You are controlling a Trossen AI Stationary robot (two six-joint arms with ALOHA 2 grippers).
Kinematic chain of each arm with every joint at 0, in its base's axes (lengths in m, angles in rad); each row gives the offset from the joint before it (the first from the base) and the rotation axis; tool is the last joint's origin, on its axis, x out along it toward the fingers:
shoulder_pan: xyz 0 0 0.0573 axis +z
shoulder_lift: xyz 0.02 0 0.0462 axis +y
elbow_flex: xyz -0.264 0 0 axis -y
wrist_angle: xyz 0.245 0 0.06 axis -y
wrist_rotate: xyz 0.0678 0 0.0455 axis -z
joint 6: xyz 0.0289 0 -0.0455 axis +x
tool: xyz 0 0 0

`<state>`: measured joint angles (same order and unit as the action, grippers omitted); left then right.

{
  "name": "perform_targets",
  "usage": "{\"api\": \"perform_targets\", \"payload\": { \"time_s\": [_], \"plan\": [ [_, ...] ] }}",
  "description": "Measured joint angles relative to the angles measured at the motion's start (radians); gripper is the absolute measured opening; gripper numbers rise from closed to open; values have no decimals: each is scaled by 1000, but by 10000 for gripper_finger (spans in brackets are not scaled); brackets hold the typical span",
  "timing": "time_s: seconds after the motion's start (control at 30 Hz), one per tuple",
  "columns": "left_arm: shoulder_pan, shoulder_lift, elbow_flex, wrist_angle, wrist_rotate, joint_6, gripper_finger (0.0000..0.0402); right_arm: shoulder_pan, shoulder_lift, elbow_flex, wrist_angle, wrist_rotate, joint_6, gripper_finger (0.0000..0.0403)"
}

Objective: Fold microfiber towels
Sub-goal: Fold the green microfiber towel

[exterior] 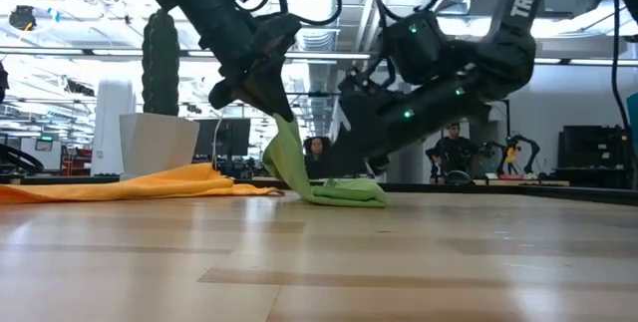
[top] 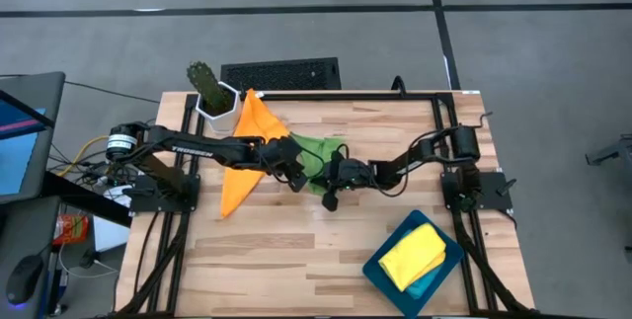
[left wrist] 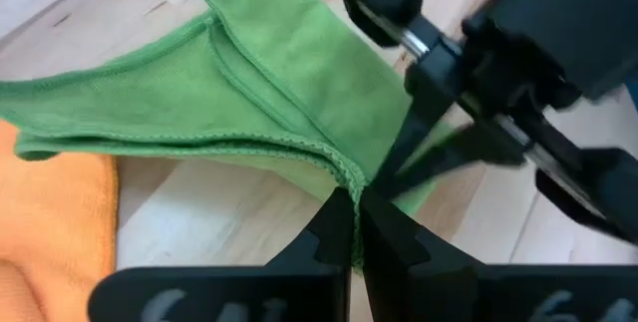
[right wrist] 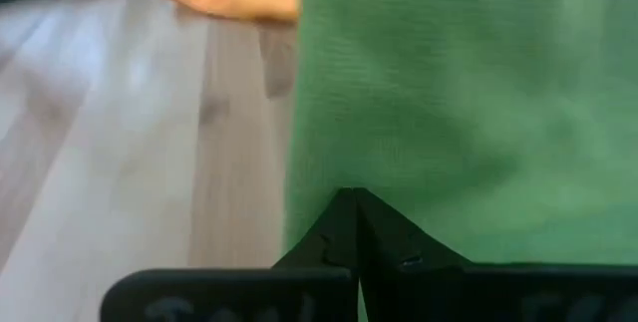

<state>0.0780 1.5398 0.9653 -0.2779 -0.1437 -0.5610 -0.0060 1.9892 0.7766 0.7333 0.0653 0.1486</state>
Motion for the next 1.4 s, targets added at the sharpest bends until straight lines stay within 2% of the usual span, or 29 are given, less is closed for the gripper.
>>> {"api": "perform_targets", "payload": {
  "time_s": [0.33,0.5,0.7,0.97,1.23,1.4],
  "plan": [
    [0,0,-1,5,0,-3,0,4,120,70,14,-10,16,23],
    [-2,0,-1,5,9,-9,0,4,111,74,1,-15,16,21],
    [-8,6,-1,1,9,2,0,5,-55,73,-106,-17,-23,25],
    [-27,111,-2,74,53,26,0,4,-276,56,-435,45,-43,20],
    [-26,169,3,179,77,22,0,9,-464,-28,-665,122,59,20],
    [-26,186,4,245,121,2,0,22,-571,-71,-727,179,80,20]
  ]
}}
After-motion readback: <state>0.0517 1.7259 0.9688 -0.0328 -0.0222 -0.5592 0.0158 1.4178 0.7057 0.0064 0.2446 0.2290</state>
